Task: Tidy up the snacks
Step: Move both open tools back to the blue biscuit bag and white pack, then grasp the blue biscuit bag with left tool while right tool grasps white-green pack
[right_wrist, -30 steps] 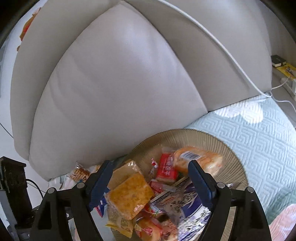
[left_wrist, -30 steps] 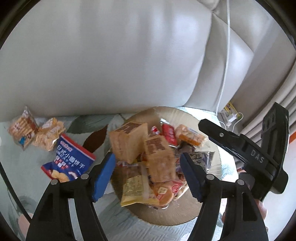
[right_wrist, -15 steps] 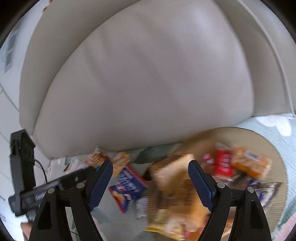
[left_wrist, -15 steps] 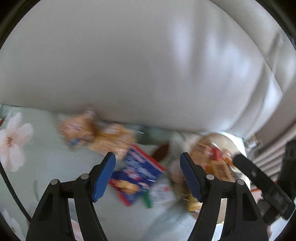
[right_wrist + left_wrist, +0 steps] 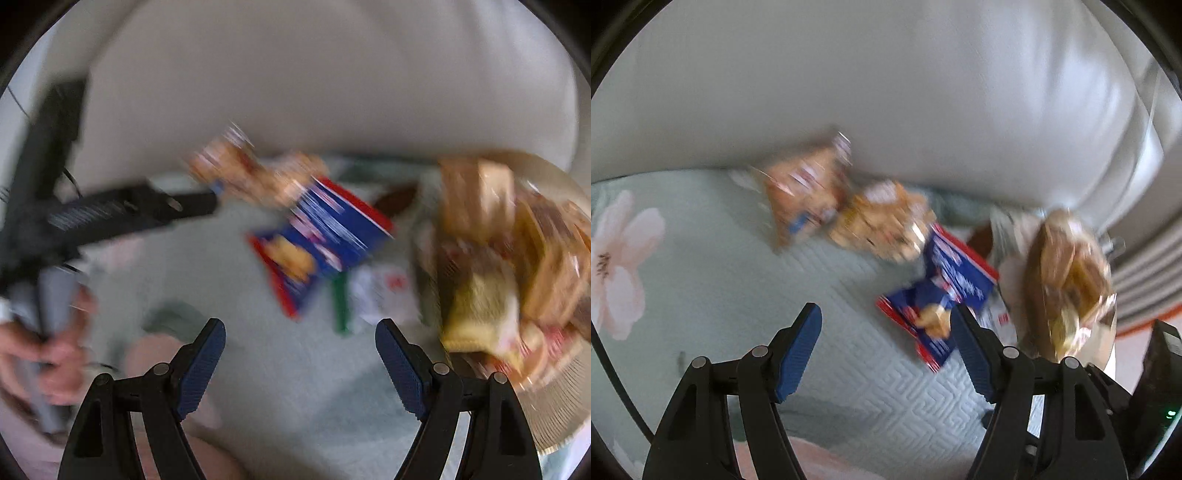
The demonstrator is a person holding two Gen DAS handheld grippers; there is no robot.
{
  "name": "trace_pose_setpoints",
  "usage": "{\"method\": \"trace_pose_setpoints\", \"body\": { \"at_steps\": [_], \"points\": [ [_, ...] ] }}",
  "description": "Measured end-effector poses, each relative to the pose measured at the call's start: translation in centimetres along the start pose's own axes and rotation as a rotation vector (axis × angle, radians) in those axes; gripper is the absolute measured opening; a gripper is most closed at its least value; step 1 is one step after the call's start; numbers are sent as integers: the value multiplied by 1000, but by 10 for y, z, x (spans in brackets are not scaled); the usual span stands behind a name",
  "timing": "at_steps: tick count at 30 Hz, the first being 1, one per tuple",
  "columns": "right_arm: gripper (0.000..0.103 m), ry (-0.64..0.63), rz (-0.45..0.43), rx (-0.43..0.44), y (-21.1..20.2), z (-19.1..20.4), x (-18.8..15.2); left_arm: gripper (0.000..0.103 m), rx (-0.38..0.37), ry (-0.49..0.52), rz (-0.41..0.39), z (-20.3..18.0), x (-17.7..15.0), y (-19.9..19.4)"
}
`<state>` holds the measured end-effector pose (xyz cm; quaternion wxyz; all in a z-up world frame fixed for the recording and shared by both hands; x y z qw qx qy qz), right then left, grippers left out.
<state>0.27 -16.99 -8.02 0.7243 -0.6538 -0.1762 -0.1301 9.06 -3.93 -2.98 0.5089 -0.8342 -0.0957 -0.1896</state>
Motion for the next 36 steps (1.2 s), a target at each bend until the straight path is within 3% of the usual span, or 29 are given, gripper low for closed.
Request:
{"method": "trace_pose_setpoints", "body": {
  "at_steps": [3, 6, 9, 12, 14, 16, 17, 18, 20, 21, 23, 26, 27, 29, 32, 34, 36],
  "points": [
    [82, 94, 61, 13, 13, -19, -6, 70, -14, 89, 78, -24, -11, 32],
    [78, 124, 88, -13, 21, -30, -7, 70, 27, 169, 110, -38, -16, 52],
    [78, 40, 134, -158, 29, -20, -10, 70, 7, 177, 111, -45, -13, 62],
    [79, 74, 153, -106, 31, -19, -12, 70, 67, 193, 121, -41, -10, 76],
    [79, 95, 167, -89, 33, -19, -15, 70, 57, 203, 106, -41, -10, 80],
    [79, 126, 183, -100, 37, -20, -15, 60, 41, 169, 71, -33, -11, 73],
    [79, 157, 186, -109, 40, -22, -15, 45, 59, 133, 52, -24, -11, 68],
    [79, 231, 193, -113, 41, -26, -15, 43, 45, 80, 49, -14, -12, 64],
    [79, 438, 170, -61, 44, -36, -17, 42, -24, -21, 47, 3, -15, 58],
    [79, 469, 159, -100, 47, -40, -17, 42, -26, -34, 40, 8, -17, 55],
    [79, 461, 151, -214, 53, -47, -12, 41, 0, -30, 17, 14, -19, 45],
    [79, 529, 98, -207, 61, -58, -2, 41, -25, -43, 16, 19, -22, 42],
    [85, 544, 111, -234, 70, -63, 0, 41, -35, -49, 12, 20, -22, 41],
    [96, 551, 54, -250, 76, -61, 9, 39, -60, -39, 3, 19, -21, 39],
    [102, 457, 55, -350, 92, -52, 16, 41, -94, -10, 12, 17, -26, 40],
    [100, 401, 64, -402, 97, -45, 19, 41, -125, -18, 27, 18, -27, 43],
    [76, 402, 58, -401, 94, -44, 21, 41, -196, -26, 49, 16, -26, 44]
  ]
}}
Point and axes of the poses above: each gripper's, at about its wrist camera, not at the fingertips, and y roughly the way its jaws point, z to its left, x to its top, the point moved 6 cm from there along y, roughly the way its jaws point, and after that the axes turned 9 degrees about -x, right-handed, at the moved point
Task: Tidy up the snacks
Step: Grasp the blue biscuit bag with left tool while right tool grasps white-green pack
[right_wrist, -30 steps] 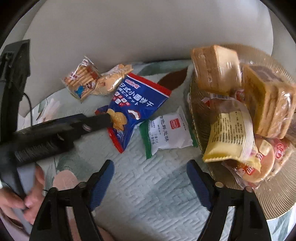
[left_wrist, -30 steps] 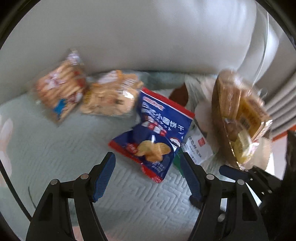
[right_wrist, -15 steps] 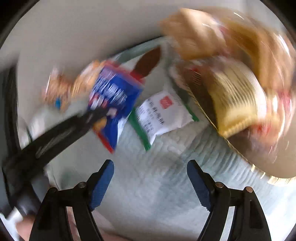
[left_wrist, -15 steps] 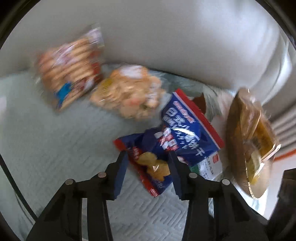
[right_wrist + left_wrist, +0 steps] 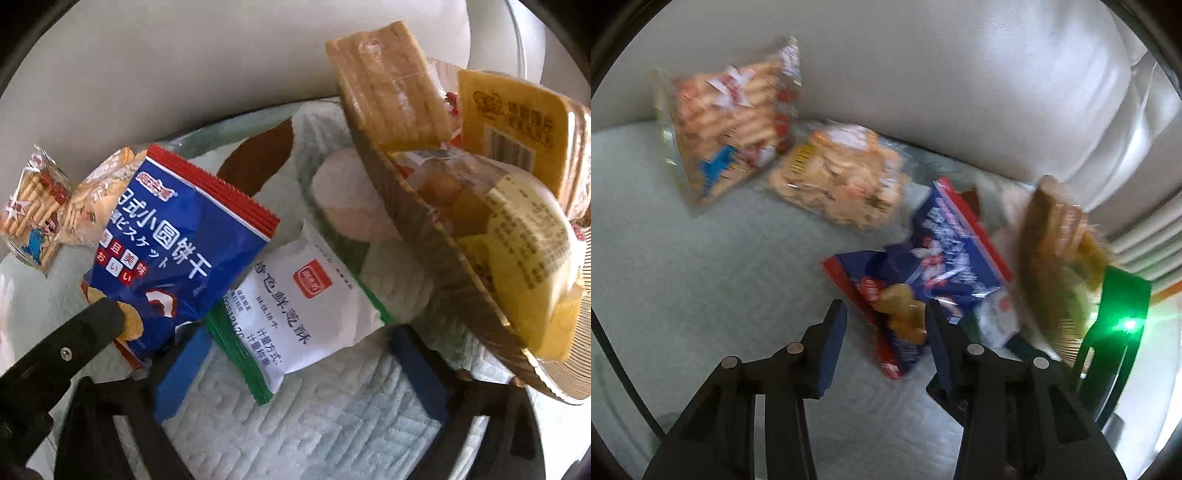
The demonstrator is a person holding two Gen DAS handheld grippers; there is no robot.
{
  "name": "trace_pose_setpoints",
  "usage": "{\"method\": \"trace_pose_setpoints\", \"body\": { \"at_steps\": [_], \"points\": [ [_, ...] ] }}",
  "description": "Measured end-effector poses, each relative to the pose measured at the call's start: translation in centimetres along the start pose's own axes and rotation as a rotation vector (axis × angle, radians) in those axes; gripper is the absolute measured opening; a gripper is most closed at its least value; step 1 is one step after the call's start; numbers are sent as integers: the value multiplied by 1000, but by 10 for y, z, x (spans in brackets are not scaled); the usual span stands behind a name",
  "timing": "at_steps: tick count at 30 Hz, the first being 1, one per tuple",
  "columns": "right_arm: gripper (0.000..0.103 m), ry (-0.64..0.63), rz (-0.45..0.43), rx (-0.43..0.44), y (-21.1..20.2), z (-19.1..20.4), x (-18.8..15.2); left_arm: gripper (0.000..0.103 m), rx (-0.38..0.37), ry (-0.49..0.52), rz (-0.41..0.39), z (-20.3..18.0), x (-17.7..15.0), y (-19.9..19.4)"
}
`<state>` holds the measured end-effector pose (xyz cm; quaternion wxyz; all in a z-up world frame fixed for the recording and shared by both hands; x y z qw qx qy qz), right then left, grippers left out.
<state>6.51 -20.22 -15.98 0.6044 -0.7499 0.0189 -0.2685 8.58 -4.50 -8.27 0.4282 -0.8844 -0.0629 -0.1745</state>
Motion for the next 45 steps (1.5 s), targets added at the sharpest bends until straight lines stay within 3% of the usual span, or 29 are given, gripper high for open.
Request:
{"method": "trace_pose_setpoints", "body": {
  "at_steps": [1, 3, 4, 5, 8, 9, 13, 16, 19, 20, 25, 26, 28, 30, 31, 33, 35, 42, 45],
  "points": [
    [67, -5, -9, 11, -4, 1, 1, 41, -8, 13, 12, -3, 0, 1],
    [37, -16, -14, 48, -13, 3, 5, 49, 34, 83, 43, -14, 0, 8],
    [32, -14, -10, 88, -15, 4, 6, 51, 60, 133, 74, -20, -1, 13],
    [23, -9, 4, 131, -16, 5, 6, 52, 56, 139, 84, -24, 0, 18],
    [7, 42, 74, 279, -12, 1, 5, 54, 26, 123, 109, -29, 3, 35],
    [6, 60, 96, 319, -13, -4, 1, 47, 47, 112, 115, -27, 2, 43],
    [5, 137, 145, 421, -12, -17, -2, 36, 101, 103, 51, -30, -3, 43],
    [5, 148, 136, 452, -21, -17, -8, 35, 134, 57, 29, -19, -15, 30],
    [5, 116, 122, 465, -27, -22, -10, 34, 106, -28, 10, -5, -23, 18],
    [5, 97, 131, 470, -29, -15, -13, 33, 131, -42, -4, 0, -27, 10],
    [5, -31, 269, 575, -33, 0, -40, 31, 190, -125, -70, 25, -45, -29],
    [6, -48, 277, 575, -34, 3, -42, 31, 191, -145, -78, 29, -49, -35],
    [19, -46, 255, 543, -40, -3, -42, 31, 187, -153, -85, 30, -51, -39],
    [92, -6, 217, 459, -39, -8, -33, 32, 168, -124, -72, 24, -50, -38],
    [98, 21, 196, 441, -39, -12, -30, 34, 169, -110, -66, 20, -48, -35],
    [97, 81, 148, 438, -37, -17, -16, 54, 184, -76, -53, 12, -48, -33],
    [97, 137, 108, 404, -36, -33, -5, 60, 180, -55, -69, 3, -41, -31],
    [98, 242, 70, 305, -7, -26, 14, 64, 186, -95, -35, 12, -23, -3],
    [103, 206, 59, 282, -1, -18, 16, 62, 226, 13, -63, 7, -24, 5]
  ]
}}
Point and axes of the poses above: each gripper's, at about its wrist camera, not at the fingertips, and y roughly the way its jaws point, z to its left, x to its top, the point moved 6 cm from there along y, roughly the way its jaws point, and after that the axes turned 9 degrees about -x, right-handed, at the moved point
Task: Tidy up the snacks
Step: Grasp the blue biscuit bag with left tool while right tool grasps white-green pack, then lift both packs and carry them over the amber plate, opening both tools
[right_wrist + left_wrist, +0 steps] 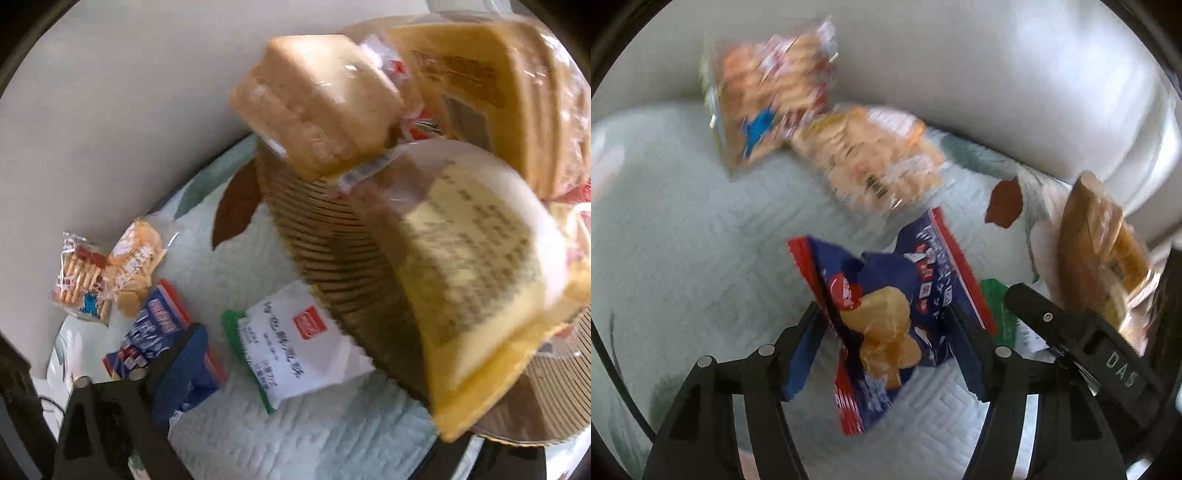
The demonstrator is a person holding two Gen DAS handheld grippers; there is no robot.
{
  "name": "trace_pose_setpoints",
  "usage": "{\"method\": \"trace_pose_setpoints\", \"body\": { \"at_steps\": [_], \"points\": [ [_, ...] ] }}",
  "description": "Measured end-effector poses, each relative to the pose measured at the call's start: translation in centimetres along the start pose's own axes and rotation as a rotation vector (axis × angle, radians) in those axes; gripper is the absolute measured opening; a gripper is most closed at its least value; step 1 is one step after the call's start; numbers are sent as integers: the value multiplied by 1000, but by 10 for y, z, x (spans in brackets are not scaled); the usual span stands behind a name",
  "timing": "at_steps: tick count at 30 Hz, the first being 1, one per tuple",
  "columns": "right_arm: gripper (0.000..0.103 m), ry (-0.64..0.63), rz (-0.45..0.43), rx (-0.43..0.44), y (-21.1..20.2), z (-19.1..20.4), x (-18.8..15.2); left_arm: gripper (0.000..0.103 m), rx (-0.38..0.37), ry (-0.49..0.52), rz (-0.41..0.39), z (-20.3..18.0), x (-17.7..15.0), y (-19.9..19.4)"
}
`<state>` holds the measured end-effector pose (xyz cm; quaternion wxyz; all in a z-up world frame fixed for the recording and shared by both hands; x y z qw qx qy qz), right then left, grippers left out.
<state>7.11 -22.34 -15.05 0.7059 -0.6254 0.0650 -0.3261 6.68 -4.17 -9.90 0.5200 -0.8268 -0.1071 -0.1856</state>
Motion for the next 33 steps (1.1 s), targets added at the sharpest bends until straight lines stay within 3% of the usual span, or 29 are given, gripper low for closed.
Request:
{"method": "trace_pose_setpoints", "body": {
  "at_steps": [2, 4, 5, 6, 8, 11, 16, 18, 22, 29, 31, 33],
  "points": [
    [102, -52, 19, -23, 4, 9, -1, 52, 42, 47, 11, -5, -1, 1],
    [91, -79, 19, -41, 3, 14, -3, 49, 65, 73, 6, -10, -2, 0],
    [80, -92, 21, -31, 1, 17, -3, 47, 76, 82, 3, -12, -2, -2],
    [61, -98, 17, -16, -1, 20, -4, 46, 83, 84, 3, -12, -2, -3],
    [48, -119, 16, 45, -8, 27, -5, 46, 92, 72, 8, -10, -4, -6],
    [42, -131, 53, 130, -7, 39, -8, 45, 104, 25, 1, -3, -7, -12],
    [35, -174, 54, 212, -14, 52, -14, 43, 1, -193, -57, 37, -14, -28],
    [35, -215, 51, 193, -17, 56, -20, 43, -21, -237, -69, 46, -16, -31],
    [34, -244, 63, 193, -15, 57, -27, 42, 14, -241, -118, 50, -16, -44],
    [34, -211, 38, 305, -28, 56, -26, 40, -19, -252, -155, 54, -13, -55],
    [34, -217, 40, 288, -30, 54, -26, 38, -17, -246, -156, 54, -13, -56],
    [34, -218, 44, 283, -28, 55, -26, 30, -37, -226, -153, 48, -12, -53]
  ]
}}
Point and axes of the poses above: each gripper's, at about its wrist camera, not at the fingertips, and y roughly the way its jaws point, z to its left, x to its top, the point moved 6 cm from there along y, roughly the way its jaws point, and after that the axes turned 9 degrees about -x, right-handed, at the moved point
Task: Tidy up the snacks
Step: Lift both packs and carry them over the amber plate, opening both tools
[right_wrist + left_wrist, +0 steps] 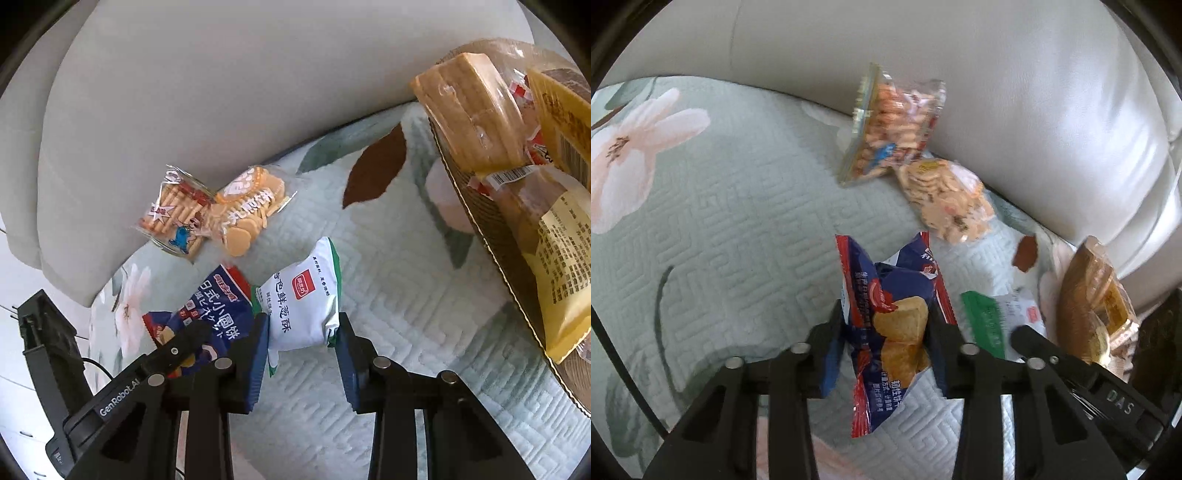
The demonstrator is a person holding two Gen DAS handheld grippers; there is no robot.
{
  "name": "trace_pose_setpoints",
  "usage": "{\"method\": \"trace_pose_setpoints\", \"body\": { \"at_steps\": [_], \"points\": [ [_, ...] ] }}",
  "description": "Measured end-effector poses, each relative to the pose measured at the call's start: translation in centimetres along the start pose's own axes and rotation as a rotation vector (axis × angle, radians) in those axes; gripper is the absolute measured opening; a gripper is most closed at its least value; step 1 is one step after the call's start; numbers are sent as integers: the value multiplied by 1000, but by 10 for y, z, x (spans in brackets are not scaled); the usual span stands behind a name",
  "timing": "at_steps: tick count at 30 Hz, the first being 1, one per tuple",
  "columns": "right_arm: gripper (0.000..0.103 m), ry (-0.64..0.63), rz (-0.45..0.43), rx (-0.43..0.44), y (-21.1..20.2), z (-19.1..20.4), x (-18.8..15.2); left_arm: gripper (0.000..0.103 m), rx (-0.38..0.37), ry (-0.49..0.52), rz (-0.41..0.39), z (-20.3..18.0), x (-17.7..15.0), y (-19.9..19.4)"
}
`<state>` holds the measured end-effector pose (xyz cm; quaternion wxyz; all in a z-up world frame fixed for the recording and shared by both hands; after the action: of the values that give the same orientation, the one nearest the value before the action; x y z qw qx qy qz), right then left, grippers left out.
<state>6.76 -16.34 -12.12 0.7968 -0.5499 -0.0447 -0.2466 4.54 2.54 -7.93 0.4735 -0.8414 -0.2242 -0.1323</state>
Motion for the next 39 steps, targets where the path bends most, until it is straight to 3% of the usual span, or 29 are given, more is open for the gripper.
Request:
{"method": "trace_pose_setpoints", "body": {
  "at_steps": [4, 12, 18, 23, 33, 36, 39],
  "points": [
    [34, 16, 5, 5, 3, -1, 1, 28, -37, 28, -7, -12, 0, 0],
    [32, 39, -22, 56, -8, -4, 4, 28, -29, 11, -15, -18, 2, -11],
    [31, 40, -74, 125, -34, -1, 8, 28, -48, 48, -60, -42, 12, -35],
    [31, 83, -159, 182, -78, -13, 24, 28, -117, 59, -89, -74, 26, -48],
    [27, 235, -315, 216, -160, -97, 58, 28, -255, 200, -115, -210, 65, -15],
    [27, 276, -369, 187, -183, -133, 65, 28, -295, 234, -93, -251, 70, 5],
    [27, 301, -368, 165, -191, -168, 72, 28, -310, 291, -40, -285, 61, 34]
  ]
}}
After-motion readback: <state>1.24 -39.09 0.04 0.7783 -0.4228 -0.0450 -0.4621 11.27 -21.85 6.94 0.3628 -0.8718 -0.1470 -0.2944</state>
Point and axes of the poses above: each gripper's, at about its wrist camera, not at the fingertips, and y roughly the way its jaws point, z to its left, x to its top, the point moved 6 cm from there along y, roughly the way its jaws point, and after that the axes turned 9 degrees about -x, right-handed, at the moved point
